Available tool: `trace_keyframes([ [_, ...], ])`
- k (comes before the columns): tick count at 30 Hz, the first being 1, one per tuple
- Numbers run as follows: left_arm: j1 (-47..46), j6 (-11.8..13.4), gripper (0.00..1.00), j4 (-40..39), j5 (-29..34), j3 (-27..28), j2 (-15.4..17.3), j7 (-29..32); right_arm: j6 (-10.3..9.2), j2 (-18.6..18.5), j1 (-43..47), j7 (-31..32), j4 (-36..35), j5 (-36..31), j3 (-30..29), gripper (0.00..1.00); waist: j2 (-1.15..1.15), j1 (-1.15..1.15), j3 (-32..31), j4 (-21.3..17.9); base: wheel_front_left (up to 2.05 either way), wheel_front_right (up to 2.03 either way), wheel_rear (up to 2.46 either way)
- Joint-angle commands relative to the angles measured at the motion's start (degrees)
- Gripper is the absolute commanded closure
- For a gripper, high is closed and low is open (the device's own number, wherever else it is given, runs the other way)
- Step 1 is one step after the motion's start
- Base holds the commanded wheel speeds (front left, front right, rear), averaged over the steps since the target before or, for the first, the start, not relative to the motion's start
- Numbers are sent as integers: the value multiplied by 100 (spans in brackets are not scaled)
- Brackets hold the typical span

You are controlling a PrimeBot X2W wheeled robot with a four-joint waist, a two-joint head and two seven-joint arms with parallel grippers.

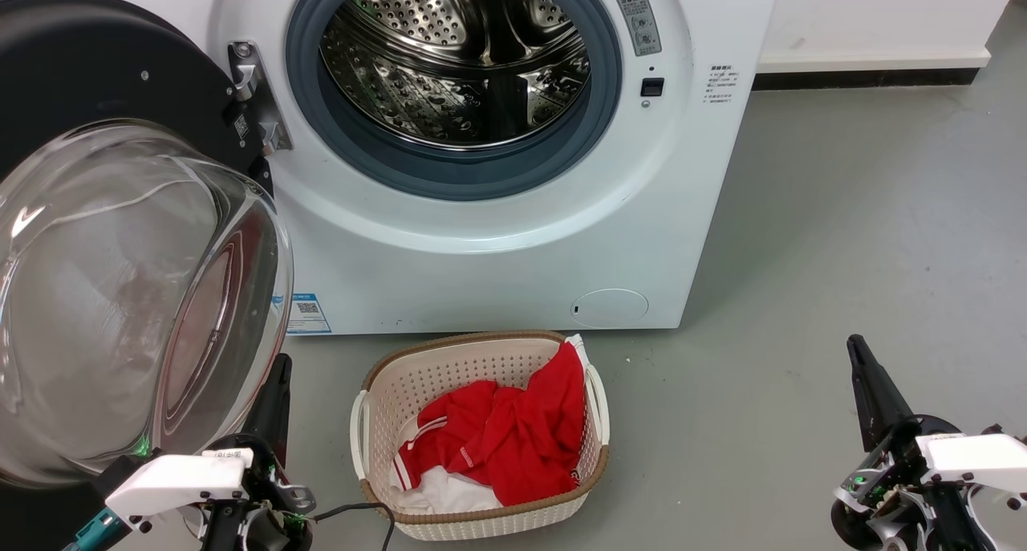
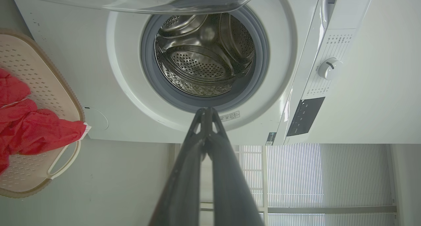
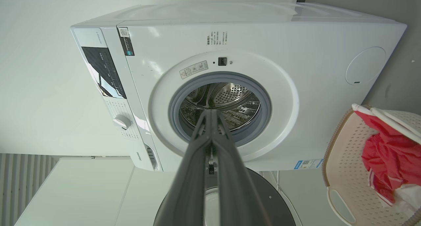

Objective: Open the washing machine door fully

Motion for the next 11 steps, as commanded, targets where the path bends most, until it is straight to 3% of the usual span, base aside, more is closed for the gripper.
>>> trace_keyframes([
  [1,-44,-14,100,-23,-8,14,-8,14,0,5,-64,9,6,19,-1,100,0,0,0,0,0,0,0],
  [11,-44,-14,100,-23,-8,14,-8,14,0,5,-64,7,6,20,0,100,0,0,0,0,0,0,0],
])
